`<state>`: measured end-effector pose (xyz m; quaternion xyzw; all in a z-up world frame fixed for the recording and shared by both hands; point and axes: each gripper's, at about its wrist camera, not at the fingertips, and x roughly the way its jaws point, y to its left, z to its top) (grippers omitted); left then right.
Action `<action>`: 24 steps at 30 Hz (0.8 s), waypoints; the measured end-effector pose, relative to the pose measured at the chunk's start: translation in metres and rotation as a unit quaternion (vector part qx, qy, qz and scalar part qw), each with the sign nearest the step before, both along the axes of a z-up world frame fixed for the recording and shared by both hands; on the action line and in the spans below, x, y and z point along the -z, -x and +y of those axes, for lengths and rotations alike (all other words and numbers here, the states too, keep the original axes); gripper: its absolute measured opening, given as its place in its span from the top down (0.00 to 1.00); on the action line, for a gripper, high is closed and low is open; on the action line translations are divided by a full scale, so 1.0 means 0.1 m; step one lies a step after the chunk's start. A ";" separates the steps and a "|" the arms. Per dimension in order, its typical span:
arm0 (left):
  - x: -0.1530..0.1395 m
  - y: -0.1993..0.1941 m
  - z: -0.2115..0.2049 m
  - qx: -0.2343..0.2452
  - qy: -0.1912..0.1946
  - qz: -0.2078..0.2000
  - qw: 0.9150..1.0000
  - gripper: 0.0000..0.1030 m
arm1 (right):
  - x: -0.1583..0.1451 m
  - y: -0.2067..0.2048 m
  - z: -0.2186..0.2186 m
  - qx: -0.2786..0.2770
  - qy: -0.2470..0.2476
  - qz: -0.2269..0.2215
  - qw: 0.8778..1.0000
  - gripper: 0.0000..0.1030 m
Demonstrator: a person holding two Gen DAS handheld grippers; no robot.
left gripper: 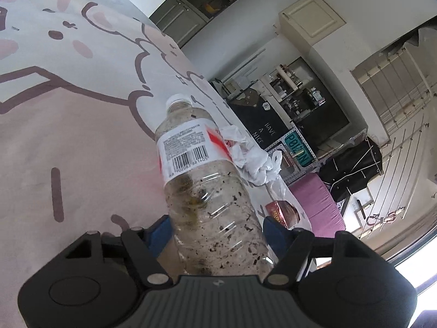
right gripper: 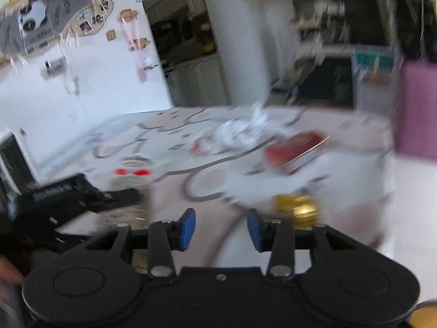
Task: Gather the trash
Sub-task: 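Grasp the dirty plastic bottle with the left tool while the right tool grasps the gold wrapper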
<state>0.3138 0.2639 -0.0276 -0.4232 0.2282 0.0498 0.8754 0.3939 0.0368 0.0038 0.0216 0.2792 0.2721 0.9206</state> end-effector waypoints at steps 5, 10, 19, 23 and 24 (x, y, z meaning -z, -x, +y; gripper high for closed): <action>0.01 0.02 0.02 -0.001 0.006 -0.005 1.000 0.30 | 0.02 0.00 -0.09 0.043 0.089 -0.061 0.993 0.35; 0.00 0.03 0.00 0.007 0.012 -0.012 1.000 0.30 | 0.12 -0.26 -0.07 0.017 0.132 -0.062 0.989 0.21; 0.00 -0.01 -0.02 0.015 0.010 -0.014 1.000 0.31 | 0.27 -0.64 0.01 -0.022 0.161 -0.029 0.986 0.55; 0.00 -0.02 -0.03 0.015 0.008 -0.015 1.000 0.31 | 0.27 -0.56 0.06 -0.026 0.162 -0.027 0.986 0.67; -0.01 -0.02 -0.04 0.015 0.006 -0.015 1.000 0.31 | 0.27 -0.52 0.07 -0.021 0.164 -0.029 0.986 0.67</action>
